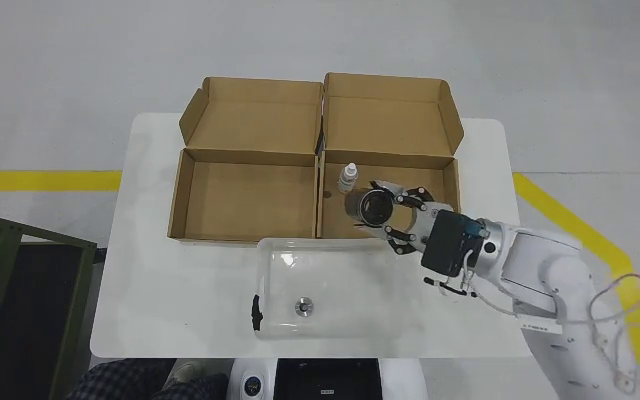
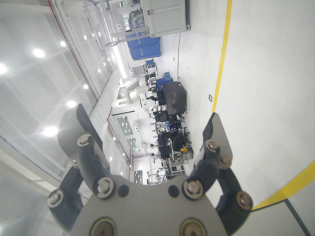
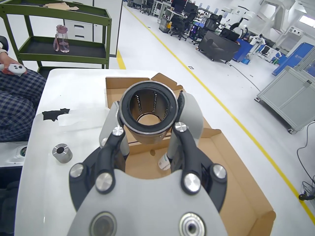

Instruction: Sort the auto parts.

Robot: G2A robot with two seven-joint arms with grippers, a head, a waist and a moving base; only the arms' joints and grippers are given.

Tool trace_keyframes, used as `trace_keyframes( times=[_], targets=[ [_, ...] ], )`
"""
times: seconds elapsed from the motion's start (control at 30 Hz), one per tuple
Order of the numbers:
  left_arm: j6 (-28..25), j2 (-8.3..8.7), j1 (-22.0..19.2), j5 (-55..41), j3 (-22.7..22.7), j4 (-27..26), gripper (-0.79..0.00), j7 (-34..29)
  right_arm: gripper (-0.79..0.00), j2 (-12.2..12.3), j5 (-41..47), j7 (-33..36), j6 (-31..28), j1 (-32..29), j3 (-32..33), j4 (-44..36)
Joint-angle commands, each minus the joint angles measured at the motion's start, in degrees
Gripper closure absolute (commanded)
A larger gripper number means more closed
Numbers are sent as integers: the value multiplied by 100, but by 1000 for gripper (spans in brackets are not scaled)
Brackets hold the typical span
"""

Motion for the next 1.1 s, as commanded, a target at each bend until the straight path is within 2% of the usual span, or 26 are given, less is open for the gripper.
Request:
trace_keyframes(
  times=[0.0,0.2,0.43,0.7,1.07],
  targets=[
    [0,0,0,0,0,0,-785,0,0,8,0,-30,1,-33,63,-17],
    [0,0,0,0,0,0,-785,0,0,21,-4,-91,0,-62,114,-18],
    [0,0,0,0,0,0,-785,0,0,3,-49,-21,-59,111,-229,202],
    [0,0,0,0,0,0,-785,0,0,-64,-190,183,-71,445,-936,592],
    [0,0,0,0,0,0,-785,0,0,-279,-282,431,146,1337,-2049,1332]
  ],
)
